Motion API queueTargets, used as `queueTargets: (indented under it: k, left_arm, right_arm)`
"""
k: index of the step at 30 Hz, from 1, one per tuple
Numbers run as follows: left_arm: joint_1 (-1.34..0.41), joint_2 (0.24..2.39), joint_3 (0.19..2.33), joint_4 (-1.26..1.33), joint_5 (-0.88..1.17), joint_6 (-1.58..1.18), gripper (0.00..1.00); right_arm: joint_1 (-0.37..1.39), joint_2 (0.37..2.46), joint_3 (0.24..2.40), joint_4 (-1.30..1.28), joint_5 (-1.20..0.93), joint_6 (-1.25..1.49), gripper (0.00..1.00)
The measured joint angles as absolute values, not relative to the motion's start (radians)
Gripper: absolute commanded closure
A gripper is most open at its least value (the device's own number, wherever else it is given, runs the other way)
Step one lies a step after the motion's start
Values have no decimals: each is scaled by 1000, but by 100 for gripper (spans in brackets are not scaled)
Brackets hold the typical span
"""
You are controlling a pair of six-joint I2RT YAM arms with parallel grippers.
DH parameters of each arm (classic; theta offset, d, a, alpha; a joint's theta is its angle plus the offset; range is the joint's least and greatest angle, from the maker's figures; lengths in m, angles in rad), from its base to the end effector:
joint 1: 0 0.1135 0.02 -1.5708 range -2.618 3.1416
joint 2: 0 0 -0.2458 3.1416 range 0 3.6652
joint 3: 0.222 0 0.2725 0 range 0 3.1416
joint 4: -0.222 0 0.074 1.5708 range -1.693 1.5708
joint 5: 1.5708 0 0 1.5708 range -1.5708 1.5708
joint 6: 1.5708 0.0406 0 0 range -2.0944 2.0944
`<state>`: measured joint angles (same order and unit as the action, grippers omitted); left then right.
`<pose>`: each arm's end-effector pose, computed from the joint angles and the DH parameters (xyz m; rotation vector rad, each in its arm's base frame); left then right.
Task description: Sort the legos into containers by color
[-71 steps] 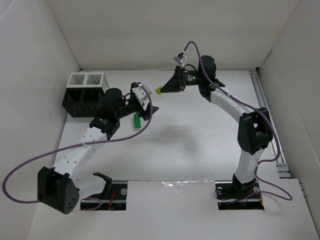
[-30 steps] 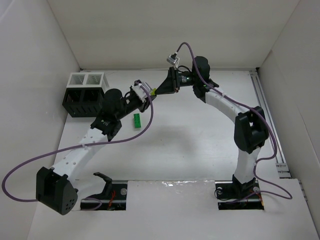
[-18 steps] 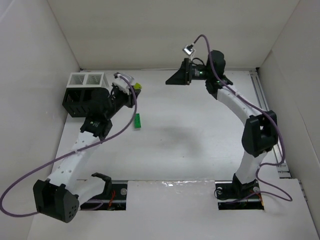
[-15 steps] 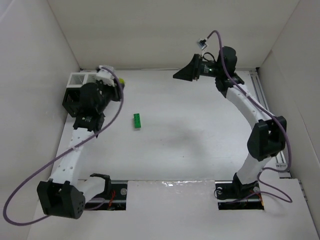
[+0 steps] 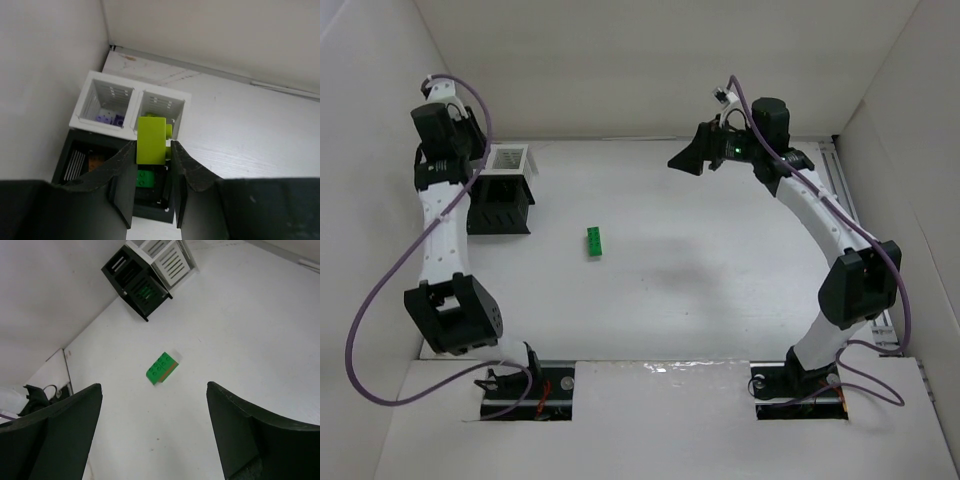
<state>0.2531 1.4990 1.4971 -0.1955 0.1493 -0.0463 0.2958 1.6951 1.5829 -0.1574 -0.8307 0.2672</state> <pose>0.3696 0.0894 0.3958 -0.1560 1.7591 0.0180 0.3921 0.1508 0.3603 -0.6319 1.7969 1.1468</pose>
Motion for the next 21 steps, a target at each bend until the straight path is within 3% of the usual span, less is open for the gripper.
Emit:
queueTargets:
  k: [3, 18, 21]
  left_arm:
    - [261, 1593, 1642, -270, 151, -21, 90]
    - [289, 1698, 1838, -424, 262, 49, 94]
    - [299, 1701, 1848, -418, 278, 58, 94]
  right_arm:
    - [296, 1695, 1583, -176, -822, 242, 11]
    - [258, 1689, 1495, -200, -661, 84, 7]
    - [202, 1686, 1474, -202, -600, 38, 2]
